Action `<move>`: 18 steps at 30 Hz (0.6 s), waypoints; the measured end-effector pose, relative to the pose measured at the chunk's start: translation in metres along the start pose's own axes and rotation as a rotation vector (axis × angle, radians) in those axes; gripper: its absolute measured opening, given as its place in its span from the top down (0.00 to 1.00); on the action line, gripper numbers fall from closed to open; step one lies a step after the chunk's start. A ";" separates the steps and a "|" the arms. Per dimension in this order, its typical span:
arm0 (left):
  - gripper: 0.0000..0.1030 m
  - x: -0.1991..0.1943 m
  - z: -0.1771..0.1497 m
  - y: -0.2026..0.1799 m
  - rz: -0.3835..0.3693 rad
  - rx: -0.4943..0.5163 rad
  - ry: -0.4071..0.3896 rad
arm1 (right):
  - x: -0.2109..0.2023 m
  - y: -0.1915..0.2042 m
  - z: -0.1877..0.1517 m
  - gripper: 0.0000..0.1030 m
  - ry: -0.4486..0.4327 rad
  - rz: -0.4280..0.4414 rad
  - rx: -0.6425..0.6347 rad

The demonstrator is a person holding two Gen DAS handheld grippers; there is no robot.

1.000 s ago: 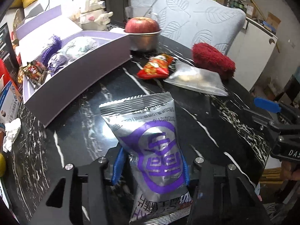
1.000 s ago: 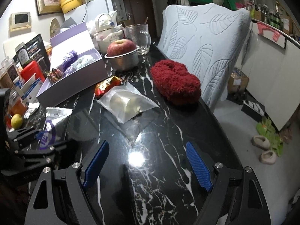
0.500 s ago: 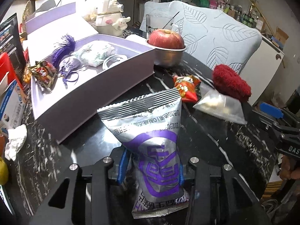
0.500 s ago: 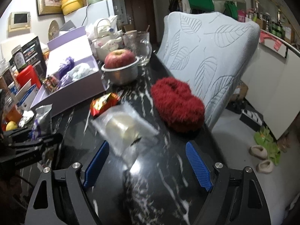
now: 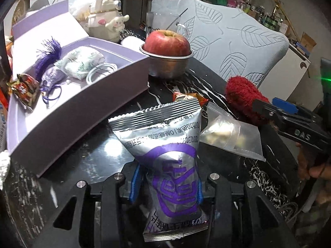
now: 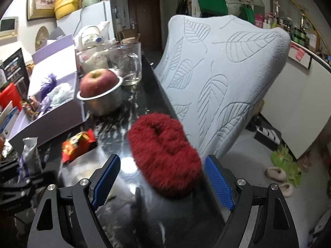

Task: Organize soft objects
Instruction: 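Grasp the red fuzzy sock with the right tool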

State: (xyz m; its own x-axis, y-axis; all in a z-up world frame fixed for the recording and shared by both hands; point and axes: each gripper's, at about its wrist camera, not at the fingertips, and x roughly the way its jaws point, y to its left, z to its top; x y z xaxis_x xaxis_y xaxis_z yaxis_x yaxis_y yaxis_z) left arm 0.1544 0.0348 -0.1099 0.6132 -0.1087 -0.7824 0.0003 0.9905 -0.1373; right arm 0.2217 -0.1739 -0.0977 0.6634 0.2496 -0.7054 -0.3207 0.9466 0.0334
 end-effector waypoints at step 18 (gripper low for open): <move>0.61 -0.006 -0.010 -0.013 0.003 -0.002 0.002 | 0.011 -0.010 -0.008 0.63 0.075 0.084 0.033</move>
State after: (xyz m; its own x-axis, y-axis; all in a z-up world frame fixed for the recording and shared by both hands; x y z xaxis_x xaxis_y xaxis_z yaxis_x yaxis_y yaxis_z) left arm 0.1428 0.0217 -0.1094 0.6113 -0.1058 -0.7843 -0.0028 0.9907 -0.1358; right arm 0.2262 -0.1820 -0.1114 0.5827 0.3133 -0.7499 -0.3492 0.9297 0.1171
